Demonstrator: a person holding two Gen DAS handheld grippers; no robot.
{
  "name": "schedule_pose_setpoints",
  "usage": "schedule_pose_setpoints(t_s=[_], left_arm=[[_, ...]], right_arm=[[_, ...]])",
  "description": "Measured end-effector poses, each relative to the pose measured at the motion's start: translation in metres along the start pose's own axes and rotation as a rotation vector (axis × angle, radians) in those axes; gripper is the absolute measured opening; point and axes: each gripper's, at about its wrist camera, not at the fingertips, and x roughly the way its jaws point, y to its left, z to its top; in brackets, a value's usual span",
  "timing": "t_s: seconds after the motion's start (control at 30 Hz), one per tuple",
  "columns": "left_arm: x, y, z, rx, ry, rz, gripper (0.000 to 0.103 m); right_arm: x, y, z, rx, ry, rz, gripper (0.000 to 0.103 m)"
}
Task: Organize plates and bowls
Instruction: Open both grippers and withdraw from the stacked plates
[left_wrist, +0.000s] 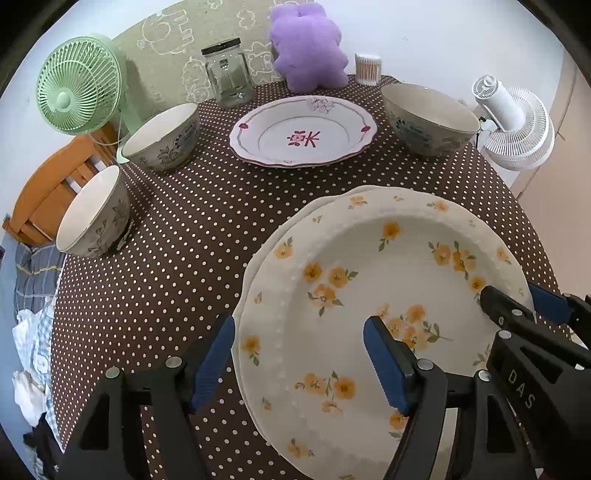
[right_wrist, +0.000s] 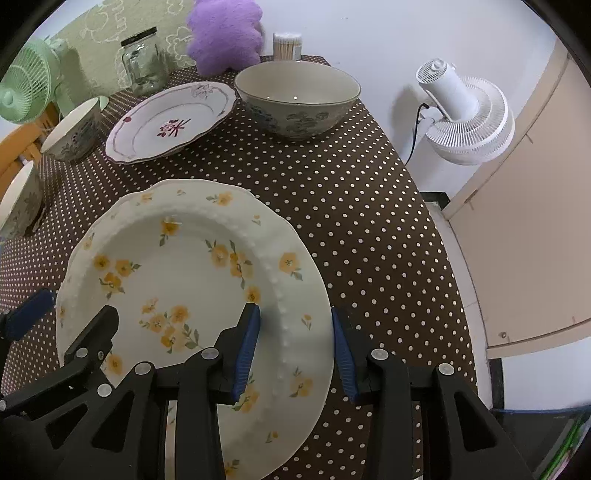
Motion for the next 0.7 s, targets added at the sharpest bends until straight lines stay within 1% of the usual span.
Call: schedule_pose_setpoints(t_s=[0.13, 0.23, 0.3, 0.33, 0.37, 0.47, 0.6, 0.7], left_arm=[[0.002, 0.004, -0.001, -0.018, 0.008, 0.001, 0.074], [0.005, 0.007, -0.002, -0.031, 0.019, 0.003, 0.074], [0.006, 0.009, -0.004, -0.035, 0.027, 0.003, 0.074], [0.007, 0.010, -0.005, -0.037, 0.030, 0.004, 0.074], [0.008, 0.012, -0.005, -0.041, 0.033, 0.005, 0.074], [0.007, 0.017, -0.006, -0.051, 0.033, -0.002, 0.074], [0.002, 0.023, -0.006, -0.048, 0.019, -0.029, 0.077], [-0.006, 0.031, -0.007, -0.051, -0.001, -0.046, 0.081]], right_arm=[[0.001, 0.002, 0.002, -0.012, 0.004, -0.014, 0.043], [0.003, 0.006, 0.002, -0.025, 0.007, -0.028, 0.046], [0.004, 0.009, 0.002, -0.043, 0.008, -0.044, 0.053], [0.005, 0.012, 0.002, -0.049, 0.008, -0.041, 0.059], [0.006, 0.013, 0.002, -0.051, 0.007, -0.038, 0.063], [0.007, 0.015, 0.003, -0.043, 0.007, -0.033, 0.067], [0.004, 0.017, 0.003, -0.036, 0.011, -0.036, 0.069], [-0.006, 0.017, 0.002, -0.019, -0.004, -0.037, 0.070]])
